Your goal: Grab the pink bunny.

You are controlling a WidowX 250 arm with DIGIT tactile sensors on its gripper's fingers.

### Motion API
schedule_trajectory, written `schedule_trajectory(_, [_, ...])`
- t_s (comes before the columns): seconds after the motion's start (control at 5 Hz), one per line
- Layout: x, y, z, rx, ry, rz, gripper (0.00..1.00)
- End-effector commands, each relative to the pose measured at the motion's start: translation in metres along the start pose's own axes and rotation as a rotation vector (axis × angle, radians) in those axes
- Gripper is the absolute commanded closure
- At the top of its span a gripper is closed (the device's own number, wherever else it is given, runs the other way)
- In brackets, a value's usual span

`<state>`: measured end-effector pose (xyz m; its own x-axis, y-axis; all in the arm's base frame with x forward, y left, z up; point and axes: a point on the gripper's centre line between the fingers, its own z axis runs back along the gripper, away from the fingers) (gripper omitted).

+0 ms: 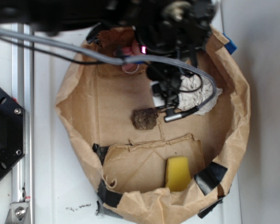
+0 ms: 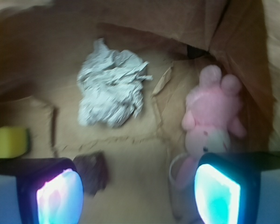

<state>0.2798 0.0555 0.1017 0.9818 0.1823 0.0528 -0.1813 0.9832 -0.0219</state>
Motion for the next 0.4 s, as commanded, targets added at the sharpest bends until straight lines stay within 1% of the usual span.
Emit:
schedule_trajectory(0.0, [0.007,-0.012,0.005,0.021,-0.074,-0.035,0.0])
schedule_trajectory(0.2, [0.0,-0.014,-0.011,0.061,-0.069,-0.049,0.0])
